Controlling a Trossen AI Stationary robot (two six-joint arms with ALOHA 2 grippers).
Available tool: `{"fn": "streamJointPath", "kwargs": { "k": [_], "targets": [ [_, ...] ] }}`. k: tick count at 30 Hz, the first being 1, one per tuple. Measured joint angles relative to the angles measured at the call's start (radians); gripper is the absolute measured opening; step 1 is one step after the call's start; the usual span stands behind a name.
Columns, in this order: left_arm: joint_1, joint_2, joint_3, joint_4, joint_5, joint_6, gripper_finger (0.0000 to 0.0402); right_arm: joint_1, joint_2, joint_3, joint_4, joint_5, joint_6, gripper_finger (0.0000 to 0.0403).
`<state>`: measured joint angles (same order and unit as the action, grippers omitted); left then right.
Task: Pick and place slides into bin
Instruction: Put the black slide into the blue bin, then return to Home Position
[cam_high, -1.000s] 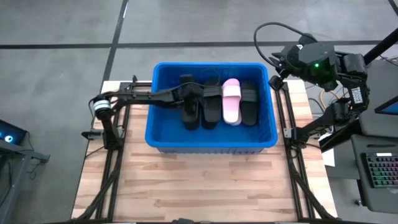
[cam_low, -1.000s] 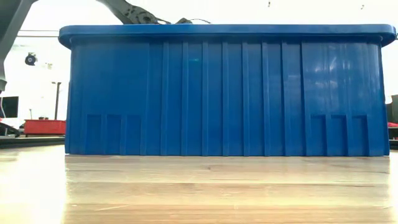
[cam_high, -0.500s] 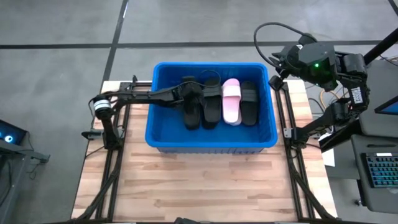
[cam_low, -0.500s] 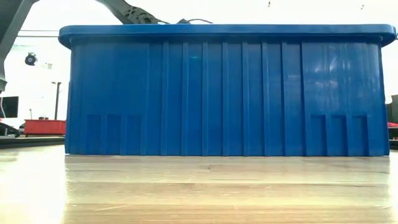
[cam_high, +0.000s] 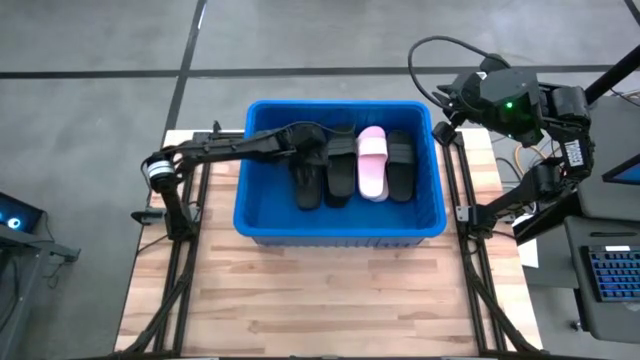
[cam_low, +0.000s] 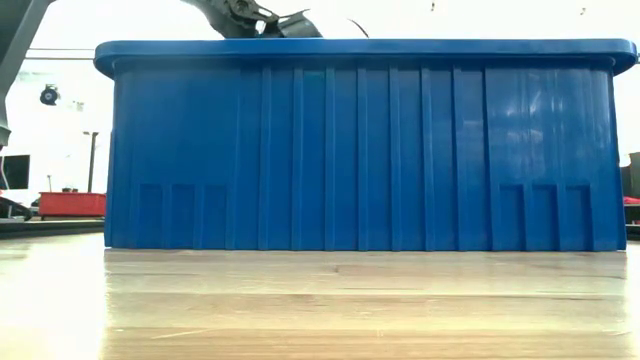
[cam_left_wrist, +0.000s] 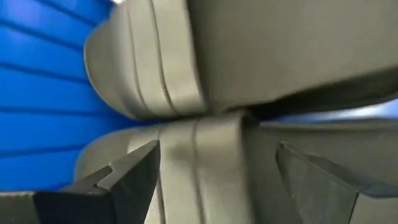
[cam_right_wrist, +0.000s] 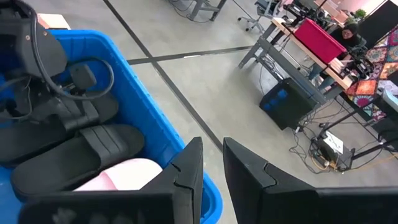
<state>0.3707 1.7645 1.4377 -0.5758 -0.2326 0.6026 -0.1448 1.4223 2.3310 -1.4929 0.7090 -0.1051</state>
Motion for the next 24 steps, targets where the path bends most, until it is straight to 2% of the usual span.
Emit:
{"fn": "streamJointPath", "kwargs": {
  "k": [7,11,13,15,17,20,24],
  "targets": [
    [-0.006,-0.031,0.122,-0.073,0.112,-0.086,0.0303,0.000,0.000,0.000,0.000,0.000,0.000,0.0054],
    [-0.005,-0.097,0.151,-0.026,0.336,-0.268,0.0296,0.000,0.000,0.000,0.000,0.000,0.001,0.0054],
    [-0.007,-0.145,0.141,0.070,0.457,-0.399,0.0279,0.000,0.000,0.000,0.000,0.000,0.025,0.0054],
    [-0.019,-0.198,0.108,0.198,0.528,-0.542,0.0252,0.000,0.000,0.000,-0.002,-0.001,0.058,0.0054],
    [-0.042,-0.240,0.072,0.325,0.546,-0.639,0.0216,0.000,0.000,-0.001,-0.017,-0.001,0.078,0.0054],
    [-0.091,-0.305,0.027,0.470,0.536,-0.737,0.0150,0.000,0.000,-0.002,-0.047,-0.001,0.091,0.0054],
    [-0.175,-0.386,-0.004,0.500,0.451,-0.824,0.0056,0.000,0.000,-0.002,-0.079,-0.001,0.128,0.0054]
  ]
}}
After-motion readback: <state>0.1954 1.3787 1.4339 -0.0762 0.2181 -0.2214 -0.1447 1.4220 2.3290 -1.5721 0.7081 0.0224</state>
